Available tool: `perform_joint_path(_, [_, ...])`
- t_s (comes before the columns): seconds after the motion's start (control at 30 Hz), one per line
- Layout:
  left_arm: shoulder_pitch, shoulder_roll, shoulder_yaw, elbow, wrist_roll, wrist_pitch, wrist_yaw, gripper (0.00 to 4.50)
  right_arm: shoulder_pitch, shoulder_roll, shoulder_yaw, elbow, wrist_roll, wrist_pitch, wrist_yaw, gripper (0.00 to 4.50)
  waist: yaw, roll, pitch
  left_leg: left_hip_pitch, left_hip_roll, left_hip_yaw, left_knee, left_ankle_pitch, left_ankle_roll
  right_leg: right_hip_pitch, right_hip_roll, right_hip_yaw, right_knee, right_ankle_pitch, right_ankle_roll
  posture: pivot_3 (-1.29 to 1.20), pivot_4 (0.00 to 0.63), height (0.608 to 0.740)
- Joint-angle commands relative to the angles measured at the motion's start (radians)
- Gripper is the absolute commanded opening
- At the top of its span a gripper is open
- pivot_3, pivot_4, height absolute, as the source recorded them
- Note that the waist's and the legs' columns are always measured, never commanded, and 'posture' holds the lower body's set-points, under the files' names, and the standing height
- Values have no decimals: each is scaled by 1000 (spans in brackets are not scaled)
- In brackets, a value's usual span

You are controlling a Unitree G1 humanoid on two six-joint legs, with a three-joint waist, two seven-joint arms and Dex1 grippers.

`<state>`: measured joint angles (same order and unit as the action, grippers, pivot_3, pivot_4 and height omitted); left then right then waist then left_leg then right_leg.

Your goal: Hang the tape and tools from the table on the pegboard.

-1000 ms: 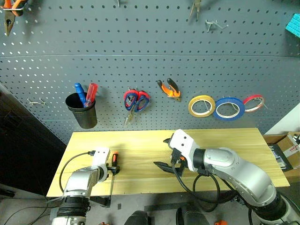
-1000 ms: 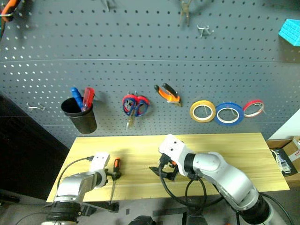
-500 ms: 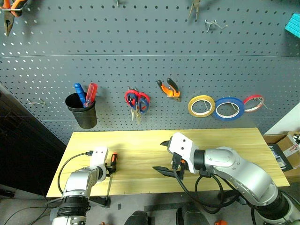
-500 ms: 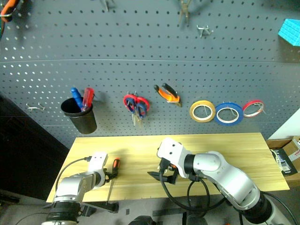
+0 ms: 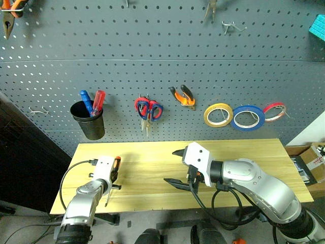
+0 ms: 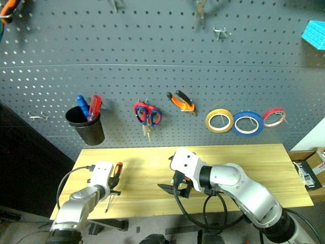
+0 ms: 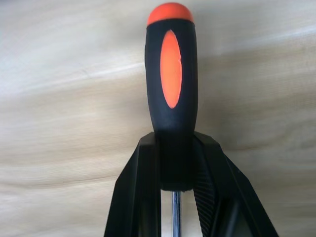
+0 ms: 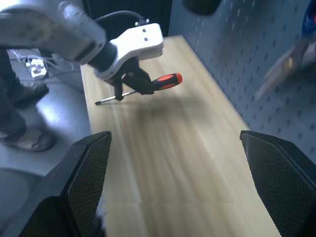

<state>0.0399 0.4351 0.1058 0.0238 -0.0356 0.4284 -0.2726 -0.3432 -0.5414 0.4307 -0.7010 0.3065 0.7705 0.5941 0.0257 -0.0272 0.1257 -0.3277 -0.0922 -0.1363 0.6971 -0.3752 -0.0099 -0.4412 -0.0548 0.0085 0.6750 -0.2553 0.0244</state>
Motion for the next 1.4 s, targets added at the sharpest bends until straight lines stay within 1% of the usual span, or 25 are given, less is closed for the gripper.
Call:
perform_joint_path(0.03, [85,18,63,-169,28,-318,14,515,-1,19,-53,-6,-12,-163,32,4500,3,0,0,0,0,0,0,0,0,0,0,0,0,0,0,81,107,740])
perform_joint_path(0.17, [149,15,98,-269,23,-484,5,515,-15,19,-101,31,28,-221,91,4500,17,0,-1,0,0,0,0,0,0,1,0,-1,-1,0,0,125,95,740])
perform_joint_path(0.23, [155,9,111,-330,18,-516,10,515,-31,17,-123,54,46,-237,123,4500,30,-1,-1,0,0,0,0,0,0,1,0,0,-1,0,0,150,86,740])
perform_joint_path(0.3, [129,-7,120,-380,11,-511,30,515,-51,13,-134,87,49,-258,153,4500,39,-1,-3,0,0,0,0,0,0,1,0,0,-1,0,0,176,76,740])
perform_joint_path(0.37, [83,-21,126,-417,7,-498,49,515,-72,13,-137,123,43,-282,179,4500,50,-2,-6,0,0,0,0,0,0,1,0,0,0,0,0,195,66,740])
perform_joint_path(0.53, [-110,-48,150,-436,-16,-421,112,515,-138,28,-140,198,43,-318,232,4500,81,-9,-21,0,0,0,1,0,0,0,1,-1,2,0,0,232,38,740])
perform_joint_path(0.63, [-231,-52,158,-440,-50,-369,125,515,-160,32,-147,218,44,-327,250,4500,85,-11,-36,0,-1,1,0,0,0,0,1,0,0,0,0,229,31,740])
perform_joint_path(0.7, [-288,-55,164,-437,-66,-341,137,515,-165,32,-151,227,42,-332,257,4500,94,-17,-40,0,-1,1,1,0,0,0,1,0,0,0,0,227,28,740])
perform_joint_path(0.83, [-467,-53,174,-386,-109,-282,156,515,-159,34,-159,216,36,-325,252,4500,108,-21,-48,0,0,0,1,0,0,0,1,0,1,1,-1,219,22,740])
perform_joint_path(0.93, [-526,-60,165,-314,-107,-295,151,515,-155,39,-162,207,31,-319,241,4500,108,-22,-60,1,-1,1,1,0,0,0,1,1,2,1,-1,205,17,740])
perform_joint_path(1.07, [-546,-69,160,-208,-90,-341,153,515,-147,42,-174,189,28,-304,214,4500,106,-21,-70,1,-1,1,1,0,0,0,1,1,2,1,-1,168,12,740])
perform_joint_path(1.27, [-567,-110,141,-6,-80,-437,155,515,-148,55,-189,162,34,-276,159,4500,102,-21,-75,2,-1,2,3,0,0,1,1,2,3,1,-1,127,10,740])
perform_joint_path(1.4, [-597,-146,124,89,-87,-487,150,515,-159,93,-237,122,108,-191,113,4500,94,-23,-77,2,-1,2,3,0,0,1,1,1,3,1,-1,107,10,740])
